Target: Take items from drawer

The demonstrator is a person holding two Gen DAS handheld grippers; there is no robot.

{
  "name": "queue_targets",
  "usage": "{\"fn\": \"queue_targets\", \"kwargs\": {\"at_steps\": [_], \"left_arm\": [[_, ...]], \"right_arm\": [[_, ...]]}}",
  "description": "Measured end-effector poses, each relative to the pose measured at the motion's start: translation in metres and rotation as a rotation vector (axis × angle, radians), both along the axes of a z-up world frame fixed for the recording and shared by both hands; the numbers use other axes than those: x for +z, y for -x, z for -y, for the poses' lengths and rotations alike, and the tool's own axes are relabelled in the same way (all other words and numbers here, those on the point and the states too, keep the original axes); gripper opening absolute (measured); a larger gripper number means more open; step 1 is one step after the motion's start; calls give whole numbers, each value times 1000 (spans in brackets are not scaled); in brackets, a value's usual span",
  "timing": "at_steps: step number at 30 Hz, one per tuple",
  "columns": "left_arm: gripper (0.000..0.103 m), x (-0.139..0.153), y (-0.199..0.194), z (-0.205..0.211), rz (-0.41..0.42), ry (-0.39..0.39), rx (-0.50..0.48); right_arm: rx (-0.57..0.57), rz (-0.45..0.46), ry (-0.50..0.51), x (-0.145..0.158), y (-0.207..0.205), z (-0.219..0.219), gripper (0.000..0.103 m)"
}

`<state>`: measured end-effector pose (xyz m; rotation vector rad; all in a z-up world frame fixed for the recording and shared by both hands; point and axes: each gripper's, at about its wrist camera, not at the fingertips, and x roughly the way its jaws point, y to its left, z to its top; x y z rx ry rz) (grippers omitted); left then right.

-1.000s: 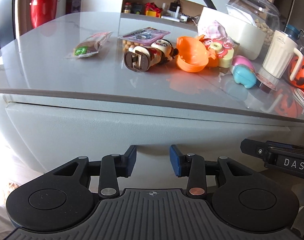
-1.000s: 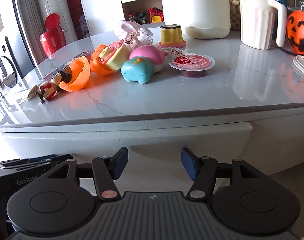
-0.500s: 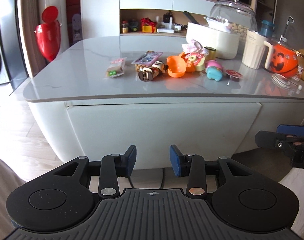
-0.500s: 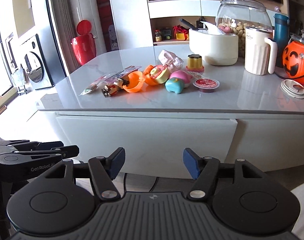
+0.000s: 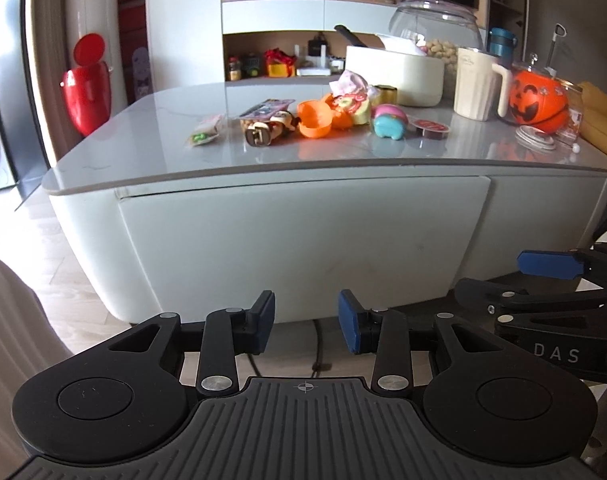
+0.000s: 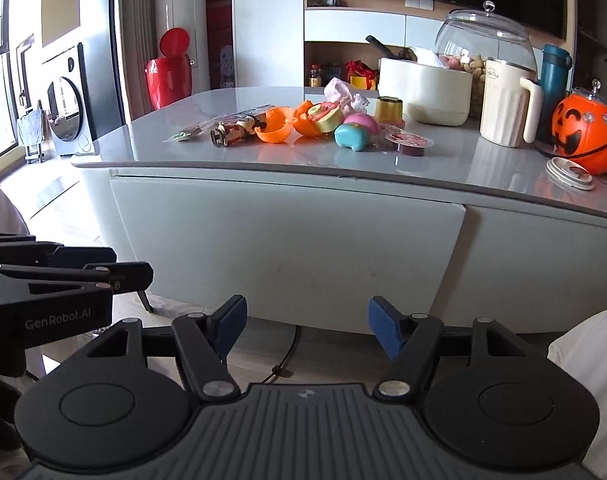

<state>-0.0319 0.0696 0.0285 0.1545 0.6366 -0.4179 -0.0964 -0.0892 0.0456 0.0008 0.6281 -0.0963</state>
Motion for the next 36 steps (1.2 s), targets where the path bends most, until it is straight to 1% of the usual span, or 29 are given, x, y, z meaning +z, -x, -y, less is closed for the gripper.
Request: {"fn": "queue_targets", "kwargs": {"at_steps": [8, 14, 17, 23, 25, 27, 28, 31, 36], "left_arm": [[40, -5, -4, 1, -27, -4, 0], [40, -9, -4, 5, -30, -11, -7], [40, -9, -5, 3, -31, -9, 3], [40, -12, -6, 6, -38, -23, 1], [40, -12, -5, 7, -37, -22, -2], [40, -13, -6, 8, -40, -16, -8], [40, -14, -6, 8, -43, -15, -11], [40, -15, -8, 7, -56, -7, -7], [40, -16, -8, 5, -61, 0, -6]], "right_arm": [[-12, 11, -28, 1, -1, 4, 68], [-59, 74, -98, 7, 6, 15, 68], [-64, 57, -121, 6, 4, 17, 68], [-33, 19, -74, 2, 0, 8, 68], [-38, -15, -65, -3, -4, 8, 68], [-40, -72, -83, -10, -14, 10, 68], [-44, -83, -91, -12, -16, 10, 68], [-41, -96, -118, -15, -20, 11, 68], [-28, -112, -98, -19, -22, 5, 68]]}}
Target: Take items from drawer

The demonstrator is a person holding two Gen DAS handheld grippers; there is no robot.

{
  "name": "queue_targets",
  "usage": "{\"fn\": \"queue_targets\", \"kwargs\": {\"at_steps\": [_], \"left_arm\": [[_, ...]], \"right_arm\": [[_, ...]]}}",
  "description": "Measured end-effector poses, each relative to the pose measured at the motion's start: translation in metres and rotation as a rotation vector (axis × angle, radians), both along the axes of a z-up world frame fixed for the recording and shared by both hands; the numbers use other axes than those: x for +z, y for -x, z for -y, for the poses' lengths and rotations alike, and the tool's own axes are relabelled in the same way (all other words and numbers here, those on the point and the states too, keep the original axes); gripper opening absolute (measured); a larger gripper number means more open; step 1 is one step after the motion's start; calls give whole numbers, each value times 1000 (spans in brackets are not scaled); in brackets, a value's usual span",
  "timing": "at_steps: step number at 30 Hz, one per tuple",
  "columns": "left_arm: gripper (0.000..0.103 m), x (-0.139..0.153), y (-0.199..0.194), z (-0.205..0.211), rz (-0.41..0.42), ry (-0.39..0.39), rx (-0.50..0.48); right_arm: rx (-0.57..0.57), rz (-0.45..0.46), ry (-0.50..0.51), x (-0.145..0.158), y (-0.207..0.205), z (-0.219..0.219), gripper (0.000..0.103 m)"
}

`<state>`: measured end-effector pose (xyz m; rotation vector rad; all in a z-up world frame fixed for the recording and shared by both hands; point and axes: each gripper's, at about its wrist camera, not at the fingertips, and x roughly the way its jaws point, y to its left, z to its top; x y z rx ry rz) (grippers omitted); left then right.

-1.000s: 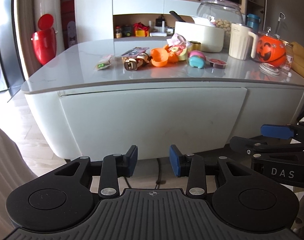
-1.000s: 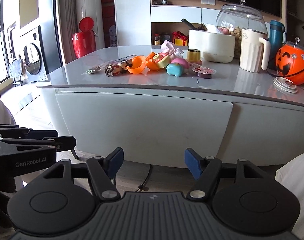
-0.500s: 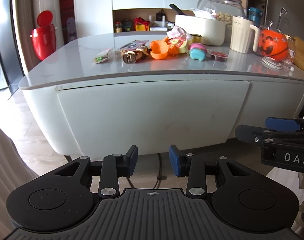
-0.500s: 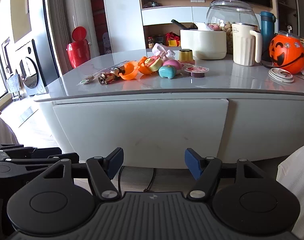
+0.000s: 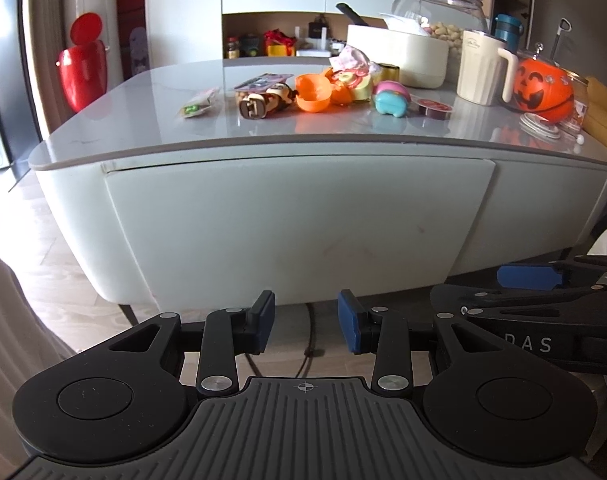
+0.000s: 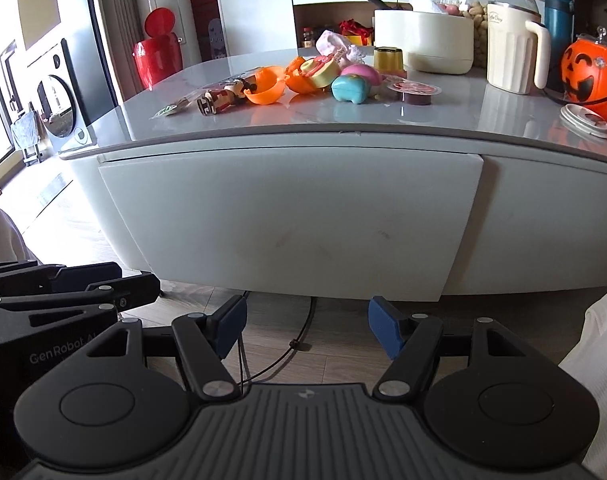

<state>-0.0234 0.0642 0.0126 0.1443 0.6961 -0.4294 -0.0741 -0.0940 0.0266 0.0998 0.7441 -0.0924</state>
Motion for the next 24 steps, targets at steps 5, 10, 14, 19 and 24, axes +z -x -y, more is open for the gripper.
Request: {"fn": "queue_targets", "kwargs": {"at_steps": [5, 10, 14, 19, 24], "left_arm": [[40, 0, 0, 0, -3, 4, -2], [40, -1, 0, 1, -6, 6, 0], [40, -1, 0, 1, -7, 9, 4], [40, -1, 0, 0, -8, 11, 5], [40, 0, 0, 1, -9, 17, 6]], "right_arm": [[-11, -18, -11, -3, -4, 1, 68], [-9, -8, -5, -2, -2, 0, 68], [-12, 13, -7, 1, 0, 1, 68], [-13, 6, -9, 0, -2, 2, 68], [-11, 7, -8, 1, -1, 1, 68]]}}
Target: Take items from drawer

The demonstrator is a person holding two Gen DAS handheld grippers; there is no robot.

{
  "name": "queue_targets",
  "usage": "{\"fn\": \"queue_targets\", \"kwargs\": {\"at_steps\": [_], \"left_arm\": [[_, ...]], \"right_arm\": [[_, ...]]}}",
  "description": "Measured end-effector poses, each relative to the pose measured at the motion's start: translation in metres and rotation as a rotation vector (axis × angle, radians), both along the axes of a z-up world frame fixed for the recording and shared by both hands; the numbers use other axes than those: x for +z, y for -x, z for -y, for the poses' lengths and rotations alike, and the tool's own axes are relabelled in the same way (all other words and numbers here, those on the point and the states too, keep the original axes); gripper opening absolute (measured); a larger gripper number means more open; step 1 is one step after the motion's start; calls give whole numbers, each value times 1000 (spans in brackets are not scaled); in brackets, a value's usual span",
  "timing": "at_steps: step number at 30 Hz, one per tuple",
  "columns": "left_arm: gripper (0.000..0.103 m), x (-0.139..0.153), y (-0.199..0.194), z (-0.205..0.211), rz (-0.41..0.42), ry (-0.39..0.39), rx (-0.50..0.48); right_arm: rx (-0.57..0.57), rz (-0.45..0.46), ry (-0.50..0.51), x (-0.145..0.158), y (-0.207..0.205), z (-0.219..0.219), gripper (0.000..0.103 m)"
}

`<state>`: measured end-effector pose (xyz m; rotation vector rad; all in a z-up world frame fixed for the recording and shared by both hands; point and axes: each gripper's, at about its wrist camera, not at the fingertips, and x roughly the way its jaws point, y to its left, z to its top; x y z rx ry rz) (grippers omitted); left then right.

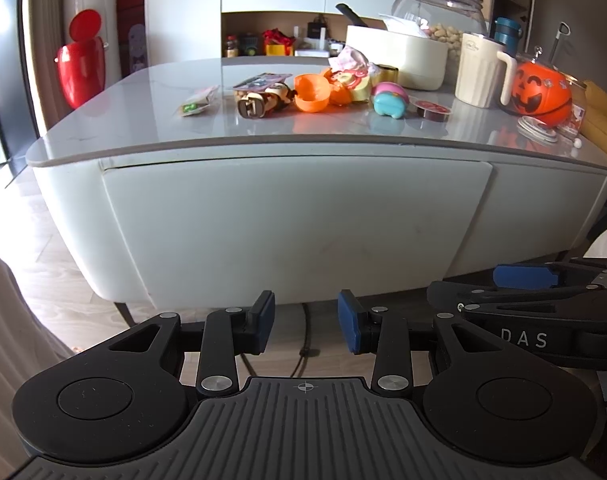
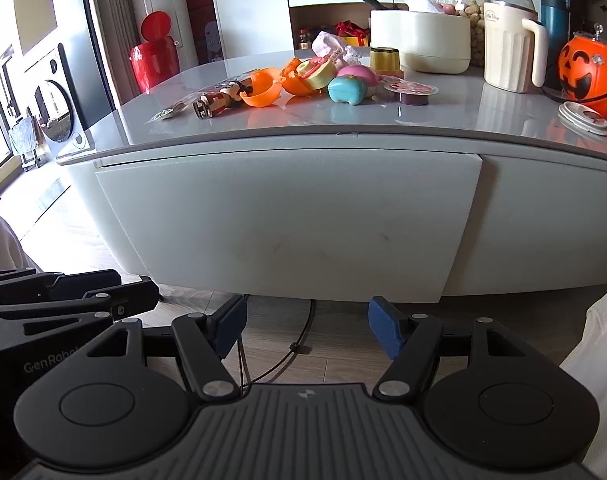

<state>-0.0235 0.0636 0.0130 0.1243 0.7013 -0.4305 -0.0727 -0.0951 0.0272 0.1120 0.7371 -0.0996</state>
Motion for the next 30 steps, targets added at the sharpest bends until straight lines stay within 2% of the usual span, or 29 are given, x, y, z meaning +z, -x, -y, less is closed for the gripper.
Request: {"fn": "queue_targets", "kwargs": {"at_steps": [8, 30], "left_arm": [[39, -2, -3, -3, -20, 11, 13], [39, 0, -2, -2, -13, 9, 12]], "right_arm": [[-8, -8, -4, -1, -1, 2, 68], [-5, -6, -9, -1, 0, 3, 68]]}}
